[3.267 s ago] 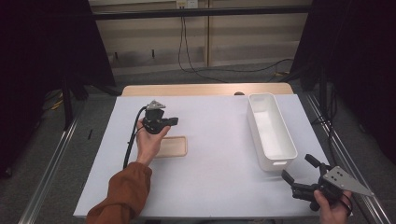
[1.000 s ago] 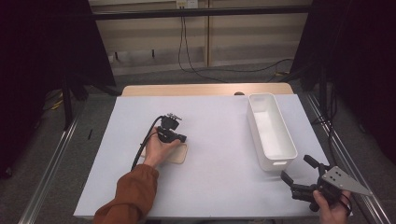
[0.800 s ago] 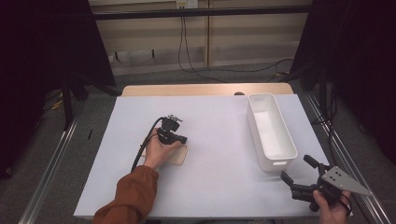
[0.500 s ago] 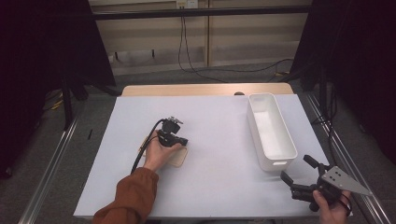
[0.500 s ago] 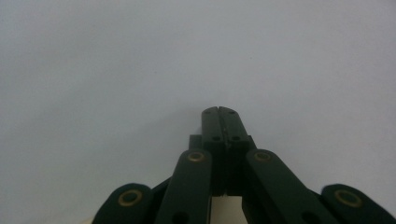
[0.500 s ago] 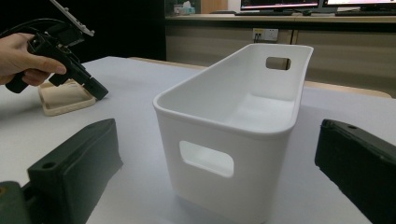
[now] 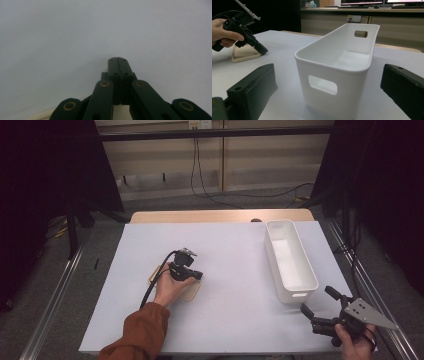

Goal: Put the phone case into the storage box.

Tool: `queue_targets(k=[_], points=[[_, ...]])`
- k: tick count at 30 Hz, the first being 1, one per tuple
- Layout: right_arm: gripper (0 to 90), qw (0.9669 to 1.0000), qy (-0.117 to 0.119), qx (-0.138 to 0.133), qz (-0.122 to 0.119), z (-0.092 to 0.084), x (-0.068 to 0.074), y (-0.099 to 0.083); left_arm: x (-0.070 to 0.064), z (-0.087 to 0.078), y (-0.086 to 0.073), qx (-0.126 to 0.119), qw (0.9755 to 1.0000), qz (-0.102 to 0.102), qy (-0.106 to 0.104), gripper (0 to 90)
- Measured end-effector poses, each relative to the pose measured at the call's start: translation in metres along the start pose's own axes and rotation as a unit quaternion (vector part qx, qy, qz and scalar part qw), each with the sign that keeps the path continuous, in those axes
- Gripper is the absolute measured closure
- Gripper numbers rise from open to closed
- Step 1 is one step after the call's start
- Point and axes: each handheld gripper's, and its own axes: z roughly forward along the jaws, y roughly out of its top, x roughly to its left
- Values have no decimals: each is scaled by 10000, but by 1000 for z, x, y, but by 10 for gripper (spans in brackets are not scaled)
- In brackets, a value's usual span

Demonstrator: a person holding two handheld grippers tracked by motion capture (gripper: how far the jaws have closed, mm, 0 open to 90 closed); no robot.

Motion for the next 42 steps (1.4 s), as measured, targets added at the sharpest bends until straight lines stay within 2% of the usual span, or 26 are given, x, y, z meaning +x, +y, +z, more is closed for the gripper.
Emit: queue_targets(k=[25, 31, 35, 42], points=[[0, 10000, 2, -22, 23, 0, 1, 0, -14, -8, -14, 50, 9999, 101, -93, 900], [0, 10000, 9, -2, -5, 1, 1, 0, -17, -11, -14, 174, 9996, 189, -79, 900], [0, 10000, 7, -3, -7, 0, 1, 0, -18, -11, -16, 190, 9996, 175, -81, 900], [0, 10000, 7, 0, -9, 0, 1, 0, -18, -14, -21, 100, 9998, 142, -110, 900]])
